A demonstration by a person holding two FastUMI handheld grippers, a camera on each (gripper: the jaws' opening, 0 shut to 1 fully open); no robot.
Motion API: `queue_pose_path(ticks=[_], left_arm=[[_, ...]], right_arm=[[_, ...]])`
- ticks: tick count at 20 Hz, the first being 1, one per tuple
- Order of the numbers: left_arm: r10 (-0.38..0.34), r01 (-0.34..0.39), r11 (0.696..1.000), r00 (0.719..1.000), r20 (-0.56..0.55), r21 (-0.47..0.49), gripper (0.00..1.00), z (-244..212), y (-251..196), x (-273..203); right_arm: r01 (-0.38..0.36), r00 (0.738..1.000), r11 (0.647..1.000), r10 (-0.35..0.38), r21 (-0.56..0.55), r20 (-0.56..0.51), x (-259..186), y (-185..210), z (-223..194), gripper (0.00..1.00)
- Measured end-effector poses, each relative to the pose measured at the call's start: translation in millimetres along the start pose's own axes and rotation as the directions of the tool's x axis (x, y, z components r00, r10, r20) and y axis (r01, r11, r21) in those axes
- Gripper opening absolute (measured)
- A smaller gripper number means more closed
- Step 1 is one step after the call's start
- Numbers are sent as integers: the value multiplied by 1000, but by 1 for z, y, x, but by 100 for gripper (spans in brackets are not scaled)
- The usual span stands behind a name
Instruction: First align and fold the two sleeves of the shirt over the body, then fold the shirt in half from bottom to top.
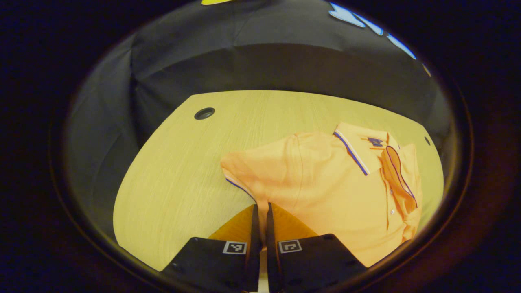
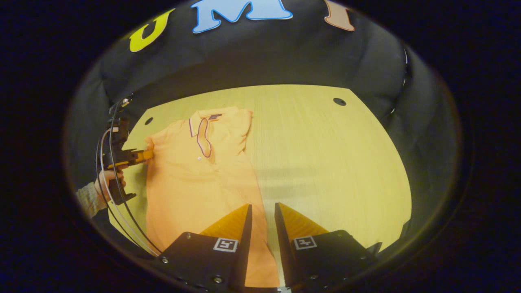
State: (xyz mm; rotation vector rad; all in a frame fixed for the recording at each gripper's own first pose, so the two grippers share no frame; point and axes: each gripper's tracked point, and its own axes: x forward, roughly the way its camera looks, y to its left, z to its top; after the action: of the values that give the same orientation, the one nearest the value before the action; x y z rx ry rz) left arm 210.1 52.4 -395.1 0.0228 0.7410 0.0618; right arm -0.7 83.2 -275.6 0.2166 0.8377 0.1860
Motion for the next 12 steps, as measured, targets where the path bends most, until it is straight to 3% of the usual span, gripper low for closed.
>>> queue_pose_path(ticks=[1, 5, 10, 12], left_arm=[[10, -10, 1000, 1000, -1, 16, 18, 2, 1, -1], [2, -6, 997, 999, 46, 81, 14, 24, -13, -8], [-81, 64, 985, 992, 102, 159, 14, 50, -62, -26], [-121, 100, 978, 987, 106, 184, 18, 54, -89, -30]], right_arm=[[-1, 1000, 1000, 1, 0, -2, 0, 0, 0, 35], [3, 1000, 1000, -2, 8, -7, 2, -2, -2, 35], [8, 1000, 999, -8, 37, -4, 0, -8, -5, 35], [12, 1000, 999, -12, 46, -1, -1, -10, -6, 35]])
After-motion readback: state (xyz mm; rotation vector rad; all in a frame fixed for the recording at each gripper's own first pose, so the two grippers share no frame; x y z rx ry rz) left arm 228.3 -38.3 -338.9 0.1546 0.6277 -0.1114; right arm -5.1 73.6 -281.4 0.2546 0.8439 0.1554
